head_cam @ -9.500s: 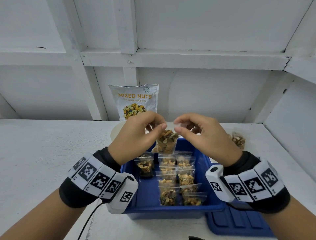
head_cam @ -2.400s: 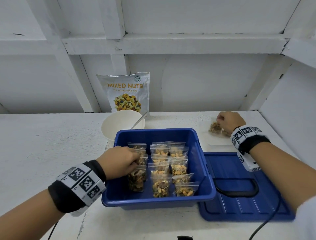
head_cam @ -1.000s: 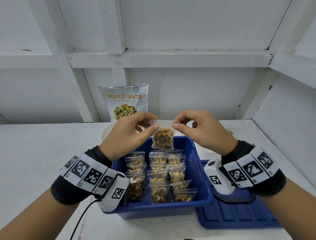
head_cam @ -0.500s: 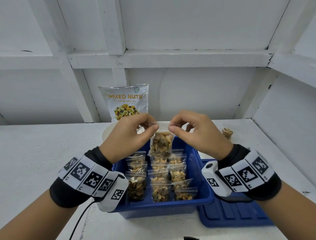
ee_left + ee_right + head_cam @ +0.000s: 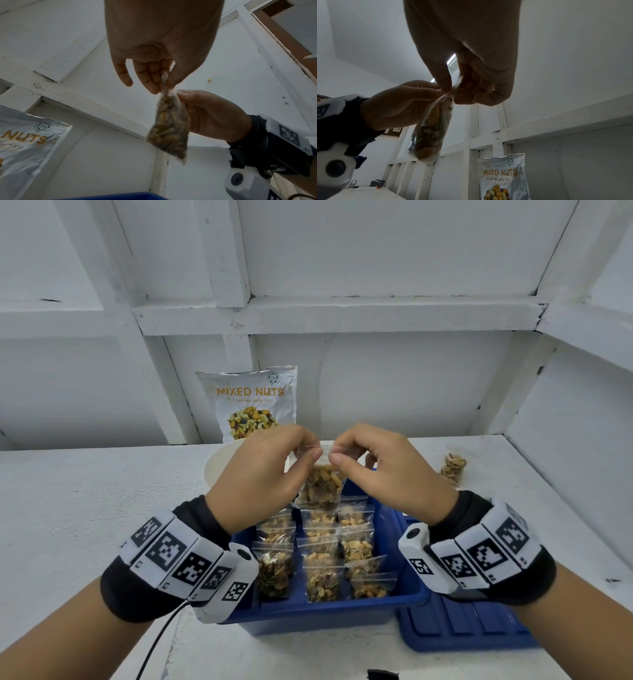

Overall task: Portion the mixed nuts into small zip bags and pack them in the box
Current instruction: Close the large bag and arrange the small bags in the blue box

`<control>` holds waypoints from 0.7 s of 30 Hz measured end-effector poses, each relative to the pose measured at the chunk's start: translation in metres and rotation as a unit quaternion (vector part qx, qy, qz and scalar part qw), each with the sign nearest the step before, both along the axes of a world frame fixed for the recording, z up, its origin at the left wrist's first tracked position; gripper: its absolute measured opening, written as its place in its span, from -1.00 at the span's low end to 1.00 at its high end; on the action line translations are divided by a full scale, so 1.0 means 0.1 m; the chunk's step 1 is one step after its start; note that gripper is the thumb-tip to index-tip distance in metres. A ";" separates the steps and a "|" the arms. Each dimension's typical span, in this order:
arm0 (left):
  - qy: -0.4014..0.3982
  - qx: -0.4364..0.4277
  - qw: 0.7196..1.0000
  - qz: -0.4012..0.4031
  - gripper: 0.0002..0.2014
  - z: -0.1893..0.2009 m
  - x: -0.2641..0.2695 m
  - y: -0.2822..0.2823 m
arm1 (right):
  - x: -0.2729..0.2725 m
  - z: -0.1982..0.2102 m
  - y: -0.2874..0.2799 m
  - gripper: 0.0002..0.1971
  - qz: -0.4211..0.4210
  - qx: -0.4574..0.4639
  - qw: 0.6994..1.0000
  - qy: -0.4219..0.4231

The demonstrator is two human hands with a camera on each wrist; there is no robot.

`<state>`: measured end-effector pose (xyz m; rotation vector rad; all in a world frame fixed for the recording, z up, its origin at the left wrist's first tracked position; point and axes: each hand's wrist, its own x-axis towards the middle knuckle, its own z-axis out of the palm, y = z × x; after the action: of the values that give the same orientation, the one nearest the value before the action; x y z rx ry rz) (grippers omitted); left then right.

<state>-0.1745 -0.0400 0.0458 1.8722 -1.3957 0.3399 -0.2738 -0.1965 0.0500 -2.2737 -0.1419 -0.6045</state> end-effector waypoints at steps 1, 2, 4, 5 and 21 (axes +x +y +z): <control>0.013 -0.003 1.000 -0.006 -0.68 0.01 -0.01 0.00 | 0.01 0.00 -0.01 -0.95 0.002 -0.003 1.000 -0.005; 0.029 -0.006 0.999 -0.013 -0.68 0.01 -0.01 0.01 | 0.01 -0.01 -0.01 -0.94 0.005 -0.004 1.000 -0.011; 0.050 -0.001 0.998 -0.026 -0.68 0.03 0.00 0.03 | 0.00 0.00 -0.01 -0.93 0.011 -0.005 1.000 -0.024; 0.053 0.007 0.998 -0.030 -0.68 0.04 0.00 0.04 | 0.00 0.00 0.00 -0.93 0.015 -0.005 0.999 -0.030; 0.050 0.125 0.989 -0.063 -0.68 0.05 0.16 0.18 | -0.03 0.03 -0.09 -0.90 0.041 -0.029 0.995 0.092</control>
<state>-0.1590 -0.0225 0.0505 1.9577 -1.5362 0.0082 -0.2768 -0.2052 0.0525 -2.3537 -0.1619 -0.3503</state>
